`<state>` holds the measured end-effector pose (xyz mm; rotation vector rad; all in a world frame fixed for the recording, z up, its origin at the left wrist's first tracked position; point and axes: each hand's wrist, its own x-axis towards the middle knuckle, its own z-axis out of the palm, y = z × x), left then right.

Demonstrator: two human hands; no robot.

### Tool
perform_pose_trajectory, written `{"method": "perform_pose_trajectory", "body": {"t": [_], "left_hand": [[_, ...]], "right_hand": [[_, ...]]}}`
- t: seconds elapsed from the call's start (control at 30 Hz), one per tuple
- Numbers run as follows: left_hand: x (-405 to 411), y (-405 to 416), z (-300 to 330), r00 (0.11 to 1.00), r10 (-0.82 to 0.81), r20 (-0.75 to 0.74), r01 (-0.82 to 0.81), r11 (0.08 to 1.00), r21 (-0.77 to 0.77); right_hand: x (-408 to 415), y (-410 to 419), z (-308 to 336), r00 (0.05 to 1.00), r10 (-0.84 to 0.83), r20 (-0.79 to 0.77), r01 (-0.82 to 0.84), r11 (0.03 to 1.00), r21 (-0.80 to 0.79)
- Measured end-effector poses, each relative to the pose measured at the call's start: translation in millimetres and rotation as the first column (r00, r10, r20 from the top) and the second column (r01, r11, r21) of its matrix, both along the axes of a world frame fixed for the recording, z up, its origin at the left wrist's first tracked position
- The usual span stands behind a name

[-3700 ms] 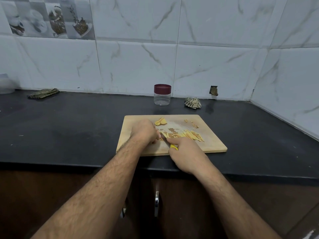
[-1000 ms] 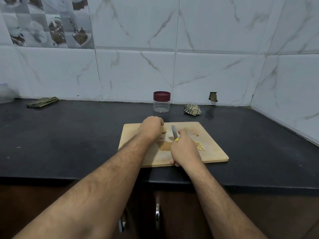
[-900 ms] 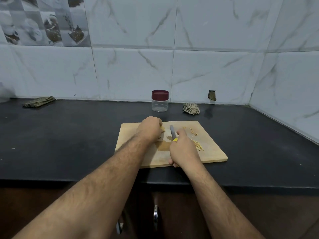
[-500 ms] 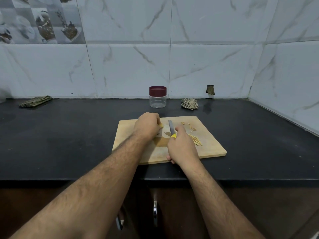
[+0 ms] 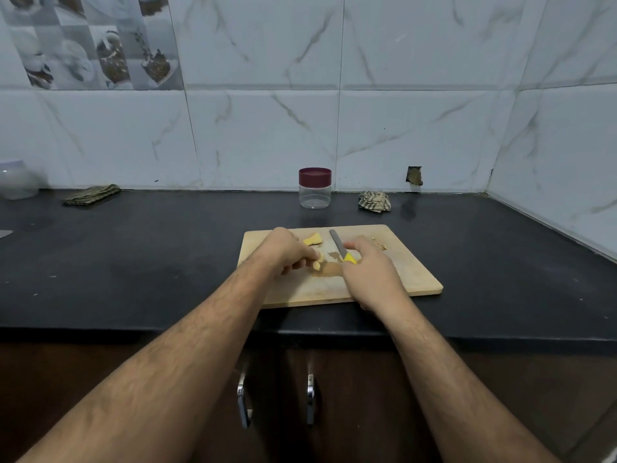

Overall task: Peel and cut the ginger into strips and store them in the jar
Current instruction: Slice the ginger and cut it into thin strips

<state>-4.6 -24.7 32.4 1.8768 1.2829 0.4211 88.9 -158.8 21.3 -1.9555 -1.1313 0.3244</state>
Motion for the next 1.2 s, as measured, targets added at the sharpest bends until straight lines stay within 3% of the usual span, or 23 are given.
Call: {"method": "perform_pose_trajectory", "body": {"t": [0.23,0.37,0.5,0.63,1.2], "left_hand": [[-6.4,-16.6,-0.5,0.989,-0.109,-0.101,0.11,0.994,-0.003],[-12.0,-14.5,-5.5,0.981,-0.085,-0.172,0.112,0.982,0.154],[-16.3,-4.6,-14.2,0.992,-0.105,-0.071,0.121,0.952,0.281],[-17.0,-5.5,-17.2,0.976,-0.161,-0.148,0.193,0.951,0.241],[-18.7,-13.0,-20.7,0.969,-0.18,-0.168,0.23,0.905,0.358]], "right_hand": [[-9.8,-19.1,4.6,0.96,0.049,0.275,0.037,0.953,-0.301],[-13.8,-24.8,3.8,0.953,0.06,0.297,0.059,0.925,-0.376],[-19.6,-31.8,4.5,0.951,0.093,0.296,0.023,0.93,-0.366],[-26.6,-34.6,5.0,0.945,0.117,0.304,-0.001,0.934,-0.358],[-28.0,-27.6,2.3,0.93,0.107,0.351,0.022,0.939,-0.342]]}}
